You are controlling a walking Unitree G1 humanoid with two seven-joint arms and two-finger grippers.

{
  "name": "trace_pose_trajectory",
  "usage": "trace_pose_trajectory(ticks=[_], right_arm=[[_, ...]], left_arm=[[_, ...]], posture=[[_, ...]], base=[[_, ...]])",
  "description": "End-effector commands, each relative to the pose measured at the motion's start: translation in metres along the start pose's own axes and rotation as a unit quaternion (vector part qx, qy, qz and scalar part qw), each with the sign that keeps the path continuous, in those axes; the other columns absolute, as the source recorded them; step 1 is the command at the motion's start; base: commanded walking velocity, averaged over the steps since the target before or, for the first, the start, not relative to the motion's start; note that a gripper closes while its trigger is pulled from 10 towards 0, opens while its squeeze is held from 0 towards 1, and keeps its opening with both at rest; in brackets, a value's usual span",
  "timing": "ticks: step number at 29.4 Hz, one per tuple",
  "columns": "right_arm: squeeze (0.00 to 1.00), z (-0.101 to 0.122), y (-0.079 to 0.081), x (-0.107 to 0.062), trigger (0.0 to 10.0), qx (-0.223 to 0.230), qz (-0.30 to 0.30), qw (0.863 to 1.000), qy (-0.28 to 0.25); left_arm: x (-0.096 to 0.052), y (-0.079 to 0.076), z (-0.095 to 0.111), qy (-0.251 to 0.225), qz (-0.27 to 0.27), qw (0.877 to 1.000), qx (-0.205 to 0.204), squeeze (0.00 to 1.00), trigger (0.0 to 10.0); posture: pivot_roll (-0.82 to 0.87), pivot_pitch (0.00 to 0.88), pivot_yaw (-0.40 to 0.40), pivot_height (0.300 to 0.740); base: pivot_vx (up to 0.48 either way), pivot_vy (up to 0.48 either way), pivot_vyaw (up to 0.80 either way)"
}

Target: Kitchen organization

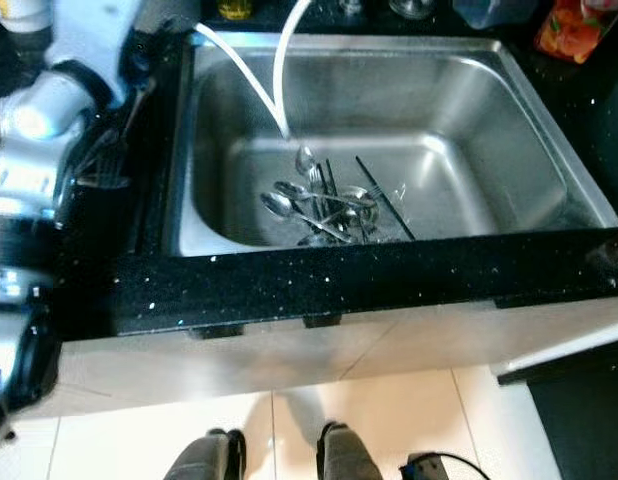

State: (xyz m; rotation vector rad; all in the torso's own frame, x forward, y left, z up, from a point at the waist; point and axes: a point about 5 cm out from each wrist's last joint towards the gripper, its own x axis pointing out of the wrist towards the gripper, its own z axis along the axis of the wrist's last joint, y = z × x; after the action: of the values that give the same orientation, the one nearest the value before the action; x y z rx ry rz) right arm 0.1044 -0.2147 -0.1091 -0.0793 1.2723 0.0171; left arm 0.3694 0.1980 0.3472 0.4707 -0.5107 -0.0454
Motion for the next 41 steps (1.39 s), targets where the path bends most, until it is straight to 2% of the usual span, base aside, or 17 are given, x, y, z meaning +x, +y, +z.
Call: trace_pose_trajectory(ticks=[1, 5, 12, 17, 22, 23, 24, 27, 29, 37, 40, 41], right_arm=[[0.00, -0.011, -0.003, -0.001, 10.0, -0.007, -0.001, 1.000, 0.023], [0.00, -0.007, -0.002, -0.001, 10.0, -0.009, 0.000, 1.000, 0.020], [0.00, -0.003, -0.002, 0.000, 10.0, -0.012, 0.001, 1.000, 0.017], [0.00, 0.001, -0.003, 0.000, 10.0, -0.013, 0.000, 1.000, 0.014], [0.00, 0.001, -0.004, 0.000, 10.0, -0.013, -0.002, 1.000, 0.015], [0.00, 0.000, -0.004, 0.000, 10.0, -0.012, -0.002, 1.000, 0.016], [0.00, 0.000, -0.004, 0.000, 10.0, -0.012, -0.002, 1.000, 0.016], [0.00, -0.002, -0.003, 0.000, 10.0, -0.010, -0.002, 1.000, 0.017], [0.00, -0.002, -0.003, 0.000, 10.0, -0.010, -0.002, 1.000, 0.017], [0.00, -0.007, -0.004, -0.001, 10.0, -0.007, -0.004, 1.000, 0.020], [0.00, -0.009, -0.005, -0.001, 10.0, -0.007, -0.005, 1.000, 0.022], [0.00, -0.010, -0.005, -0.001, 10.0, -0.007, -0.006, 1.000, 0.023]], left_arm=[[-0.017, 0.001, 0.000, 0.013, 0.053, 0.997, -0.049, 0.00, 10.0], [-0.031, 0.003, -0.006, 0.039, 0.090, 0.993, -0.062, 0.00, 10.0], [-0.042, -0.001, -0.007, 0.062, 0.096, 0.992, -0.062, 0.00, 10.0], [-0.062, -0.009, -0.002, 0.086, 0.113, 0.988, -0.058, 0.00, 10.0], [-0.069, -0.007, 0.007, 0.075, 0.127, 0.989, -0.033, 0.00, 10.0], [-0.069, -0.001, 0.014, 0.056, 0.138, 0.989, -0.005, 0.00, 10.0], [-0.069, -0.001, 0.014, 0.056, 0.138, 0.989, -0.005, 0.00, 10.0], [-0.068, 0.023, 0.037, 0.006, 0.191, 0.978, 0.087, 0.00, 10.0], [-0.069, 0.028, 0.038, 0.007, 0.203, 0.974, 0.103, 0.00, 10.0], [-0.073, 0.028, 0.037, 0.016, 0.209, 0.972, 0.107, 0.00, 10.0], [-0.072, 0.029, 0.041, 0.004, 0.214, 0.974, 0.074, 0.00, 10.0], [-0.070, 0.031, 0.047, -0.015, 0.213, 0.974, 0.069, 0.00, 10.0]], posture=[[0.08, 0.168, -0.057, 0.740], [0.09, 0.164, -0.058, 0.740], [0.11, 0.159, -0.062, 0.740], [0.11, 0.150, -0.065, 0.740], [0.12, 0.149, -0.068, 0.740], [0.12, 0.148, -0.070, 0.740], [0.12, 0.148, -0.070, 0.740], [0.12, 0.145, -0.070, 0.740], [0.12, 0.144, -0.070, 0.740], [0.11, 0.147, -0.072, 0.740], [0.11, 0.148, -0.073, 0.740], [0.11, 0.149, -0.073, 0.740]], base=[[0.000, 0.000, 0.00], [0.000, 0.000, 0.00], [0.000, 0.000, 0.00], [0.000, 0.000, 0.00], [0.000, 0.000, 0.00], [0.000, 0.000, 0.00], [0.000, 0.000, 0.00], [0.000, 0.000, 0.00], [0.000, 0.000, 0.00], [0.000, 0.000, 0.00], [0.000, 0.000, 0.00], [0.000, 0.000, 0.00]])
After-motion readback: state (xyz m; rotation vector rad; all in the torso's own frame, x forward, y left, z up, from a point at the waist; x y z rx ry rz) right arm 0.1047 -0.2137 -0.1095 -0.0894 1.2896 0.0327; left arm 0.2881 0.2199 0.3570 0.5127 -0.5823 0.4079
